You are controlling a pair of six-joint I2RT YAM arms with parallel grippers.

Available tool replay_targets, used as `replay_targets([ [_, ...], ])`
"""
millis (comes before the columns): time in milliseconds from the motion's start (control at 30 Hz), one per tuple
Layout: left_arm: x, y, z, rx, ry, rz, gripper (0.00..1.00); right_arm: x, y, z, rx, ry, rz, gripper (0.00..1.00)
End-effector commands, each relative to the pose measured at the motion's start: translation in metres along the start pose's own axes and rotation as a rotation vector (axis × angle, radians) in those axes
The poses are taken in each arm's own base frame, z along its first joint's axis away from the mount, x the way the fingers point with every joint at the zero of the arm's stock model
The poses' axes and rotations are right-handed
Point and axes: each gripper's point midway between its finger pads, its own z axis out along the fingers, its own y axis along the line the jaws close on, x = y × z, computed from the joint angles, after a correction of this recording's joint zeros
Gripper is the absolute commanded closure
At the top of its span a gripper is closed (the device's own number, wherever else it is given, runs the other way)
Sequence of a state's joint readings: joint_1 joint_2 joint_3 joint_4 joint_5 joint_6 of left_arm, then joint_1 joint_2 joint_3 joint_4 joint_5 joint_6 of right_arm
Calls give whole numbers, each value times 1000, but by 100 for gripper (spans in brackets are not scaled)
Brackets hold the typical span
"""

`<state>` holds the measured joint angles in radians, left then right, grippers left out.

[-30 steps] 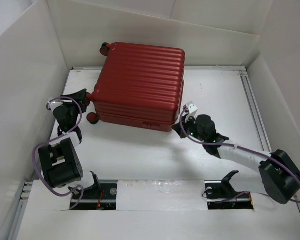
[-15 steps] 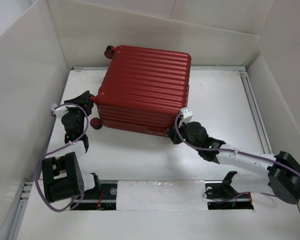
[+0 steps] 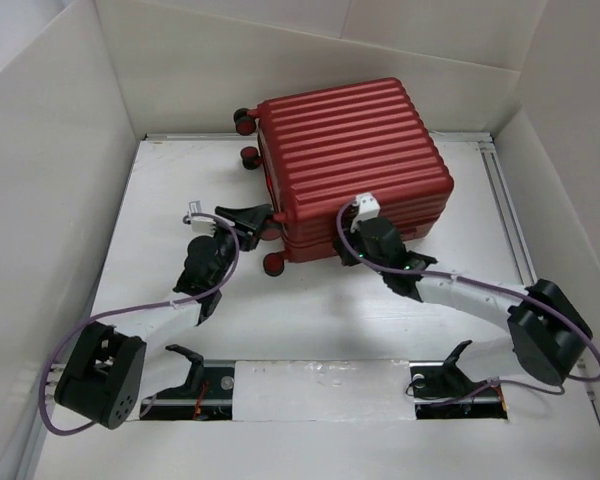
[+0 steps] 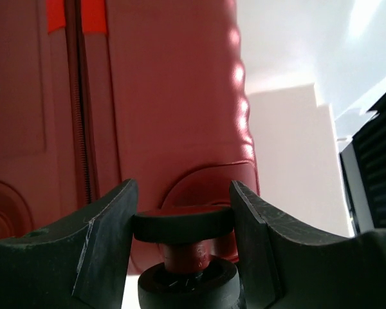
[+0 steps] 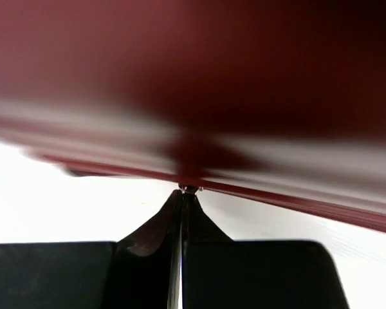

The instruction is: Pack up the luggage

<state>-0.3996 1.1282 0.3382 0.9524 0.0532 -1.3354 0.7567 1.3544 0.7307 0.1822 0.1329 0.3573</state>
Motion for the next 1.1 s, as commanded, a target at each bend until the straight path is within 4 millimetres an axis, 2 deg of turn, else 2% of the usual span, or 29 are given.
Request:
replay_targets([
  [0, 84, -67, -37, 262, 357, -3, 100, -18, 155, -19, -526, -67, -43, 100],
  [33, 88, -70, -39, 273, 367, -4, 100, -17, 171, -27, -569, -68, -62, 100],
  [100, 107, -67, -46, 273, 423, -11, 100, 3, 192, -31, -640, -21, -95, 100],
  [133, 113, -65, -47, 264, 436, -15, 100, 14, 213, -42, -716, 12, -114, 100],
  [167, 119, -68, -51, 276, 453, -17, 100, 18, 225, -46, -759, 21, -122, 100],
  [200, 126, -64, -52, 264, 474, -19, 100, 35, 230, -44, -773, 63, -133, 100],
  [233, 131, -64, -57, 277, 497, -39, 100, 43, 235, -48, -796, 83, -140, 100],
  [333, 130, -68, -67, 303, 514, -61, 100, 59, 227, -44, -775, 109, -123, 100],
  [400, 130, -71, -72, 307, 524, -46, 100, 62, 214, -41, -717, 97, -119, 100],
  [433, 123, -80, -75, 318, 499, -33, 100, 50, 213, -47, -710, 62, -112, 100],
  [500, 114, -93, -77, 336, 467, 10, 100, 50, 195, -47, -623, 52, -108, 100],
  [533, 105, -114, -75, 370, 435, 43, 100, 44, 191, -49, -598, 39, -105, 100],
  [600, 89, -124, -72, 345, 357, 153, 100, 34, 179, -58, -548, 17, -99, 100],
  [633, 80, -144, -72, 372, 321, 181, 100, 33, 177, -62, -550, 12, -98, 100],
  [733, 64, -151, -65, 331, 242, 254, 75, 25, 170, -74, -534, -4, -94, 65],
  [767, 54, -154, -59, 301, 190, 287, 55, 23, 164, -80, -522, -4, -94, 50],
  [867, 37, -163, -55, 279, 100, 335, 28, 16, 156, -94, -505, -17, -91, 28],
  [900, 31, -156, -52, 239, 74, 353, 2, 3, 156, -107, -521, -50, -81, 25],
  [933, 20, -154, -48, 203, 11, 361, 0, 3, 149, -113, -502, -41, -84, 23],
  [967, 10, -160, -47, 194, -32, 403, 0, 4, 144, -118, -491, -43, -83, 21],
  [1000, 2, -159, -46, 169, -72, 424, 0, -5, 137, -130, -487, -80, -72, 18],
  [1033, -12, -148, -40, 90, -139, 437, 0, -6, 131, -136, -468, -81, -71, 17],
  [1067, -20, -146, -37, 65, -165, 440, 0, -8, 120, -138, -426, -97, -66, 15],
])
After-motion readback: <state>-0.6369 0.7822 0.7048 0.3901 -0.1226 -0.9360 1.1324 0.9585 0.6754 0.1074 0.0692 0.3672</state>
